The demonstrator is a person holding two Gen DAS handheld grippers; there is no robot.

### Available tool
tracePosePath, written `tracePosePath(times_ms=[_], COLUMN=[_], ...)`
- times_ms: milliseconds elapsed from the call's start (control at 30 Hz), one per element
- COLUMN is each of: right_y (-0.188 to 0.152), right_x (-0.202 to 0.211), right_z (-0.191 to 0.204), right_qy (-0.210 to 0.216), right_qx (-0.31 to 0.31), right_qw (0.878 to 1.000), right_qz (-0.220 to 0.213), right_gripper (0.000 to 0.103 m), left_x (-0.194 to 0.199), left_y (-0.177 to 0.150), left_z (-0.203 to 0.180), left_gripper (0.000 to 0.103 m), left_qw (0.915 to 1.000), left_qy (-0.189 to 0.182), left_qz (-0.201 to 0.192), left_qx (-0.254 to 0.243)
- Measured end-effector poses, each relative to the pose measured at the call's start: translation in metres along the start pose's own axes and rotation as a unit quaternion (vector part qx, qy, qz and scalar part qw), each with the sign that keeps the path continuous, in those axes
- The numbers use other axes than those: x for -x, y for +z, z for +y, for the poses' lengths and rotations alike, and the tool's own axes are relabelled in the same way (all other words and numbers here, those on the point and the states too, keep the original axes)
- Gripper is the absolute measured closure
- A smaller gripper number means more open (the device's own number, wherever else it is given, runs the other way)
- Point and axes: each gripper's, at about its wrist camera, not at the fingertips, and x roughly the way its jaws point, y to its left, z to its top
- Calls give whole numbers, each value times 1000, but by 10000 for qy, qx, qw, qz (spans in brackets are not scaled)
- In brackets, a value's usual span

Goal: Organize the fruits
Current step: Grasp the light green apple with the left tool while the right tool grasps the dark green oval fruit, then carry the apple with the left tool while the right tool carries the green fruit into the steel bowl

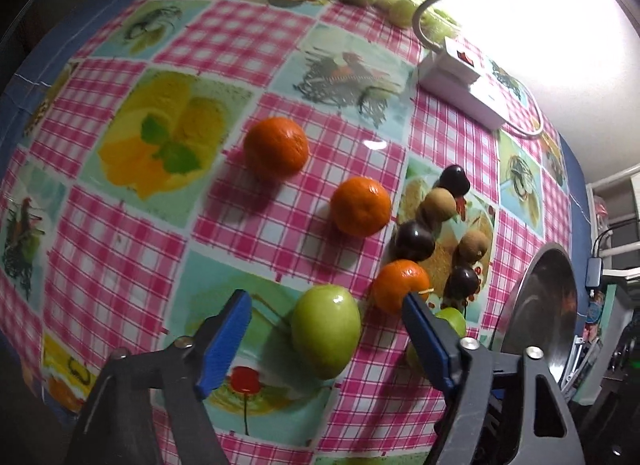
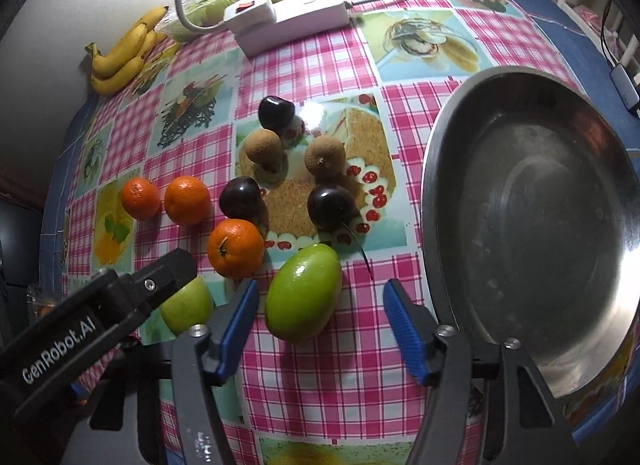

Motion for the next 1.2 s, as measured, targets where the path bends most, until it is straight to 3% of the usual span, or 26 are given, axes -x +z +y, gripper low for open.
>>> tracePosePath(times_ms=[100, 367, 700, 867, 1200], right_y=[-1, 0, -3, -3, -2], right_x=[-6, -14, -11, -11, 6], right_z=[0, 7, 4, 4, 3], right_qy=[176, 283, 319, 346, 450], right_qx=[-85, -99, -128, -135, -120], right_qw=[9997, 9994, 9992, 9990, 9989], right_qz=[110, 191, 217, 237, 18], right_gripper=[43, 63, 64, 64, 64], left_x=[-3, -8, -12, -9, 18], left_y=[1, 3, 2, 1, 4], left_z=[1, 11, 7, 7, 6], left_gripper=[36, 52, 62, 62, 62], left_qw=[9999, 9989, 9992, 9994, 9992], left_qy=[-70, -253, -146, -151, -281], left_qz=[59, 222, 253, 199, -208], left_qx=[84, 322, 271, 253, 184])
